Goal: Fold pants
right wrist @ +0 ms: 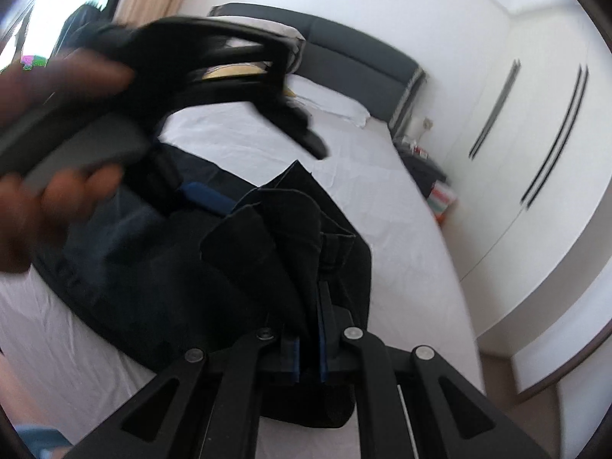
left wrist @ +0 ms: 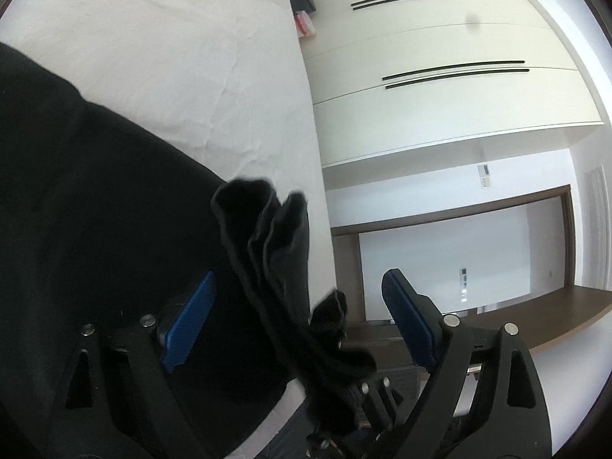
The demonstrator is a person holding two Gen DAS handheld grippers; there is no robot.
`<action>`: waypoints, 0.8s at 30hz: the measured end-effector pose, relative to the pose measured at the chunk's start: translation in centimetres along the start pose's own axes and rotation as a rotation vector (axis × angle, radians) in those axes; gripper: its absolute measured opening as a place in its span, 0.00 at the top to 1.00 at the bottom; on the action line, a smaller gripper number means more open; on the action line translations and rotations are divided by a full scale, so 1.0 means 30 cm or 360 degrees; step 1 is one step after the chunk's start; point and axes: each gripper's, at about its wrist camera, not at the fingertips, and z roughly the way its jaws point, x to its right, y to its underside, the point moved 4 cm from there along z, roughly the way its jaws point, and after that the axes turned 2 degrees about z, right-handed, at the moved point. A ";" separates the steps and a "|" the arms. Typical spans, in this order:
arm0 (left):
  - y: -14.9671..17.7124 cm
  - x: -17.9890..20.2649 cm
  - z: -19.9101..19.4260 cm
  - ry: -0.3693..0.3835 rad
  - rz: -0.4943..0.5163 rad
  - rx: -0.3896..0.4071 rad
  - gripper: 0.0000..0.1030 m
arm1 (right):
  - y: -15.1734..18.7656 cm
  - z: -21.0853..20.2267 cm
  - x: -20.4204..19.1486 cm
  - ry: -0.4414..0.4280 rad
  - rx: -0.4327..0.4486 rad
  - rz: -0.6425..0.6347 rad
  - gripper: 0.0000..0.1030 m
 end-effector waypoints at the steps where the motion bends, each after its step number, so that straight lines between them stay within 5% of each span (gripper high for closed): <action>1: -0.009 -0.007 0.009 -0.0013 -0.0010 -0.0026 0.15 | 0.002 -0.004 -0.011 0.0026 0.0020 -0.0043 0.93; 10: 0.002 -0.043 0.018 -0.0012 -0.0065 -0.0131 0.19 | 0.009 -0.019 -0.051 0.0181 0.0133 -0.0241 0.93; 12: 0.011 -0.045 0.022 0.0024 -0.0079 -0.0169 0.34 | 0.018 -0.040 -0.084 0.0200 0.0153 -0.0272 0.93; 14: 0.019 -0.064 0.018 0.0069 -0.0121 -0.0176 0.63 | 0.027 -0.047 -0.096 0.0225 0.0173 -0.0314 0.93; 16: 0.019 -0.085 0.007 0.0103 -0.0169 -0.0162 0.76 | 0.032 -0.054 -0.106 0.0262 0.0206 -0.0359 0.93; 19: 0.022 -0.113 -0.018 0.0139 -0.0203 -0.0151 0.89 | 0.040 -0.057 -0.117 0.0282 0.0226 -0.0390 0.93; 24: 0.030 -0.105 -0.039 0.0179 -0.0189 -0.0151 0.93 | 0.054 -0.045 -0.132 0.0291 0.0234 -0.0408 0.93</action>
